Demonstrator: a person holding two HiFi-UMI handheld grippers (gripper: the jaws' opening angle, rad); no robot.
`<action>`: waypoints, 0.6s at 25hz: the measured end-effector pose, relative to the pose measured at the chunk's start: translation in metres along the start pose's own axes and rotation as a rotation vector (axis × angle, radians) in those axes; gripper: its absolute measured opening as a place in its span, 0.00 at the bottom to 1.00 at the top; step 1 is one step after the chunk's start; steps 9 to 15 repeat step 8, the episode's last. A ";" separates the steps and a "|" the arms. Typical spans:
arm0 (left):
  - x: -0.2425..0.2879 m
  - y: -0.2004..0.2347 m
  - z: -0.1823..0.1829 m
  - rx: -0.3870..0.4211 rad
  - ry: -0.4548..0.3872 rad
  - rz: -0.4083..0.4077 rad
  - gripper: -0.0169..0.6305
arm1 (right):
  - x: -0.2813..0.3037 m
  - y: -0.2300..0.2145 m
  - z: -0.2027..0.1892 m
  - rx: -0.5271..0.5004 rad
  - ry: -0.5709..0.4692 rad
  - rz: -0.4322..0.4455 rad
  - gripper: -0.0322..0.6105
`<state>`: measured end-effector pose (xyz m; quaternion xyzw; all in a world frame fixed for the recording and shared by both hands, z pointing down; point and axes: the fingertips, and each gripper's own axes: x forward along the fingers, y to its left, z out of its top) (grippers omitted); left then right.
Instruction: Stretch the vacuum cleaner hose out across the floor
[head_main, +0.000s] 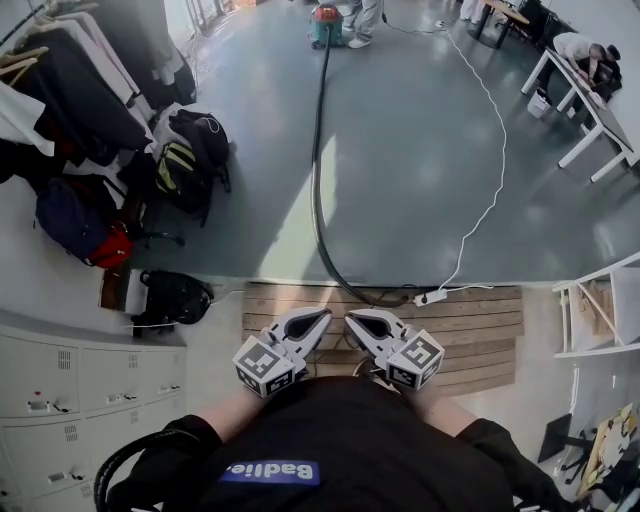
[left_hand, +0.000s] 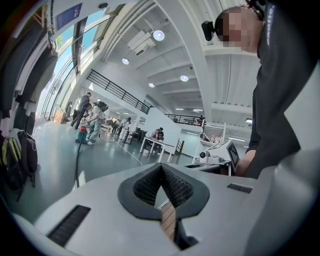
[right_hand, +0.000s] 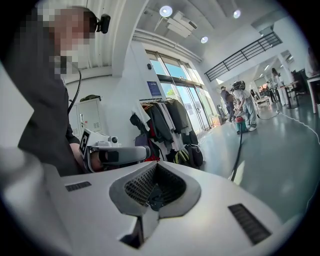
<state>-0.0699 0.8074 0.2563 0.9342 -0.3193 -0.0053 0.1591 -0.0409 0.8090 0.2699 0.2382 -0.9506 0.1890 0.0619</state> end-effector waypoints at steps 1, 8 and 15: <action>-0.001 -0.001 0.000 0.000 0.001 0.000 0.04 | 0.000 0.002 -0.001 0.002 -0.005 0.006 0.06; -0.004 -0.006 0.000 0.003 0.004 -0.001 0.04 | -0.006 0.004 -0.008 0.003 -0.005 0.007 0.06; -0.004 -0.006 0.000 0.003 0.004 -0.001 0.04 | -0.006 0.004 -0.008 0.003 -0.005 0.007 0.06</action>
